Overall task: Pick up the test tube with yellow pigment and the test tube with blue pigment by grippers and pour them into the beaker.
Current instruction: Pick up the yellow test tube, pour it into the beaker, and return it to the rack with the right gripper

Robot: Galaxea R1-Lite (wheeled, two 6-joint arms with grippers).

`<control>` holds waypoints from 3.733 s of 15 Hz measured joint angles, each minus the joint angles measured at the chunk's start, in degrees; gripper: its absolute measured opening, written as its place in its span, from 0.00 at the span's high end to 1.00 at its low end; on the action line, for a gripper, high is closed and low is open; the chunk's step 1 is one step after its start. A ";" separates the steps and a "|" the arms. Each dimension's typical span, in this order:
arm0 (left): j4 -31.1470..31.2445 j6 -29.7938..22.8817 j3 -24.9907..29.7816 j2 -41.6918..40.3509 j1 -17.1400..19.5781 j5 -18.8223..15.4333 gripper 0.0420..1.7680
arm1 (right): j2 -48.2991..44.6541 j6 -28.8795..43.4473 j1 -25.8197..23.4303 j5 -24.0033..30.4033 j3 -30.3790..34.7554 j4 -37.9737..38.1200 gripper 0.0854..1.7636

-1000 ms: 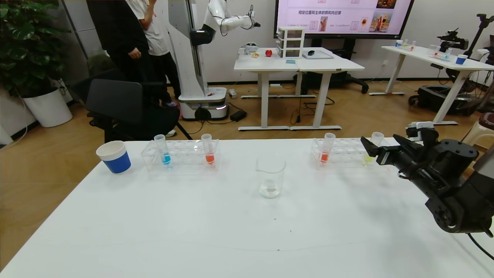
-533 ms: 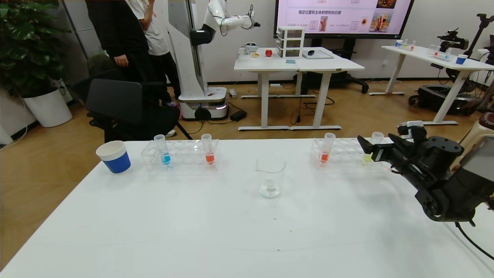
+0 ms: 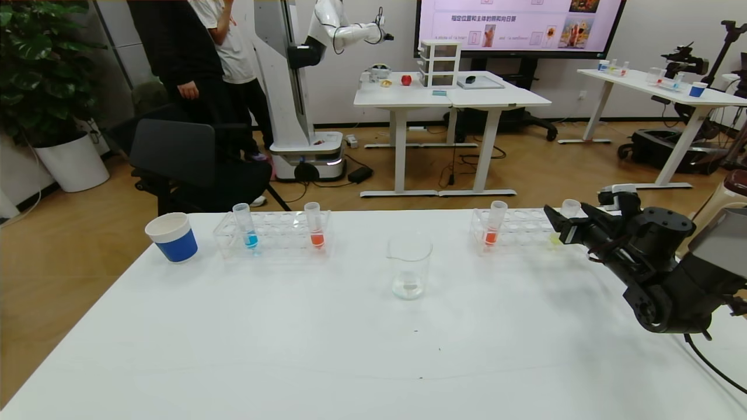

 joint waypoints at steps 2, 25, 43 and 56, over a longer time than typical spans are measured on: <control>0.00 -0.02 0.00 0.00 0.00 0.00 0.01 | -0.02 0.00 0.00 0.50 -0.02 -0.17 0.80; 0.02 -0.05 0.00 0.00 0.00 0.00 0.01 | -12.30 -3.22 2.00 0.35 -5.53 13.75 0.75; 0.00 -0.02 0.00 0.00 0.00 0.00 0.01 | -8.90 -34.32 27.27 13.29 -15.99 15.87 0.75; 0.00 -0.02 0.00 0.00 0.00 0.02 0.01 | -3.86 -60.77 28.43 30.46 -16.41 7.83 0.75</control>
